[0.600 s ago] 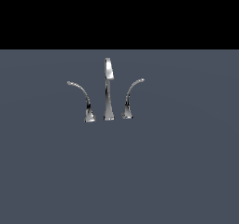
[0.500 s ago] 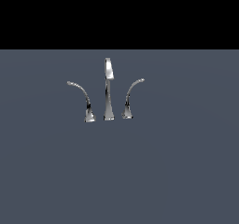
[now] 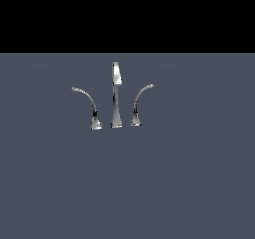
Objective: Turn on the faucet by rotating a designated handle.
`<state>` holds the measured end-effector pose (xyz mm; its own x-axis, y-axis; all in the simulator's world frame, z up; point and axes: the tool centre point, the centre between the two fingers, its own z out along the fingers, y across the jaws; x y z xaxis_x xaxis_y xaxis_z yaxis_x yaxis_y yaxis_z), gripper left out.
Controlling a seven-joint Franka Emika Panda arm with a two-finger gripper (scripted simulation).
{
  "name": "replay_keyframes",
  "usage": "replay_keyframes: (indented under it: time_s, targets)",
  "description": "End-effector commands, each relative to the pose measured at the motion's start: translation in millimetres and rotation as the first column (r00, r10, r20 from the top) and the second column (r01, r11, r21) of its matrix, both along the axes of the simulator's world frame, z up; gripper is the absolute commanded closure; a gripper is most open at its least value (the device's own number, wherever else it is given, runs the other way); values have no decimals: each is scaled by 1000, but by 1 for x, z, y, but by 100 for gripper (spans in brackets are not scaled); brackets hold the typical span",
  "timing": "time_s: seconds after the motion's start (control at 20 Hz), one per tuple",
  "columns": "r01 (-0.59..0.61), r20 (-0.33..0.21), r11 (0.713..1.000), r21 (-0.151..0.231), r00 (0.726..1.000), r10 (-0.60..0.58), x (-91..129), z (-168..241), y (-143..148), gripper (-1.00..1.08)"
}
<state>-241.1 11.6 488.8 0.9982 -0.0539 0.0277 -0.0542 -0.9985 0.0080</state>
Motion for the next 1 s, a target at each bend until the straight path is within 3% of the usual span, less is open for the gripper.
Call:
replay_keyframes:
  time_s: [0.0, 0.45, 0.95]
  targets:
    - [30, -1, 1000, 1, 1000, -30, 8, -7, 4, 108]
    - [201, -4, 980, 6, 980, -201, 54, -49, 21, 108]
    - [428, -10, 904, 12, 904, -428, 123, -106, 32, 108]
